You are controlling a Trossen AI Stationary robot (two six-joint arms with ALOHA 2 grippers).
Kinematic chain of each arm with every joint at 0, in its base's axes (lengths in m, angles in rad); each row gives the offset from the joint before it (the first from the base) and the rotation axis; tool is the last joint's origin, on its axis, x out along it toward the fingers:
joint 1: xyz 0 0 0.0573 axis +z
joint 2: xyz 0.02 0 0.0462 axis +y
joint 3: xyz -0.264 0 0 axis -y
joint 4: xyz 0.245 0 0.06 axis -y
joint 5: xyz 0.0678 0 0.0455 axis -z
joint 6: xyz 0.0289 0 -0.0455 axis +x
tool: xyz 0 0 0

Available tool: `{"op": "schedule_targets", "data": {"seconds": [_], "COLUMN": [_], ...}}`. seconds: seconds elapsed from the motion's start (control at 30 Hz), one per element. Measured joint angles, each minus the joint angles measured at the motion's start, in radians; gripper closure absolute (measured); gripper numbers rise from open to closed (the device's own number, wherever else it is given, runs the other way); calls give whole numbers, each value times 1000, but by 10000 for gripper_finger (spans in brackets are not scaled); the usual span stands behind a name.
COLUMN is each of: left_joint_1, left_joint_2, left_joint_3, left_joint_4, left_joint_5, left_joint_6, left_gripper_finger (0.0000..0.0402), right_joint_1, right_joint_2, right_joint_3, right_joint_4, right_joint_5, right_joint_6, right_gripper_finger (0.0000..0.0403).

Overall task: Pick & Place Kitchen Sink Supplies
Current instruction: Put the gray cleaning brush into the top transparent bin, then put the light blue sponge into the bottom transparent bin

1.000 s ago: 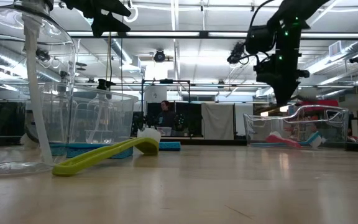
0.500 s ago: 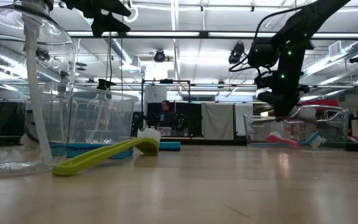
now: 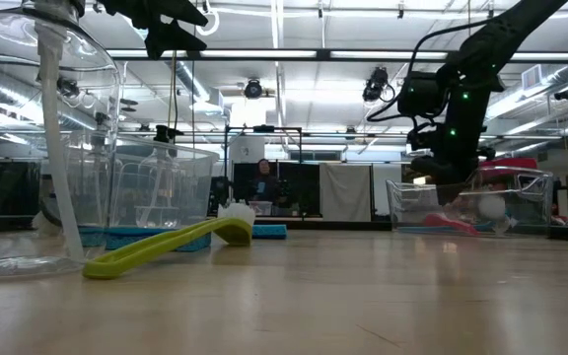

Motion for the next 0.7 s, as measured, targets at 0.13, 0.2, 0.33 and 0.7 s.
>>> {"op": "schedule_targets", "data": {"seconds": [0.13,0.2,0.33,0.7], "left_joint_1": [0,0,0,0], "left_joint_2": [0,0,0,0], "left_joint_3": [0,0,0,0], "left_joint_4": [0,0,0,-1], "left_joint_5": [0,0,0,0], "left_joint_6": [0,1,7,9], "left_gripper_finger": [142,142,142,142], "right_joint_1": [0,0,0,1], "right_joint_2": [0,0,0,-108], "right_joint_3": [0,0,17,144], "right_joint_4": [-11,-18,-98,-243], "right_joint_5": [-4,-10,-10,-9], "right_joint_6": [-21,-23,-27,-109], "right_gripper_finger": [243,213,159,104]}}
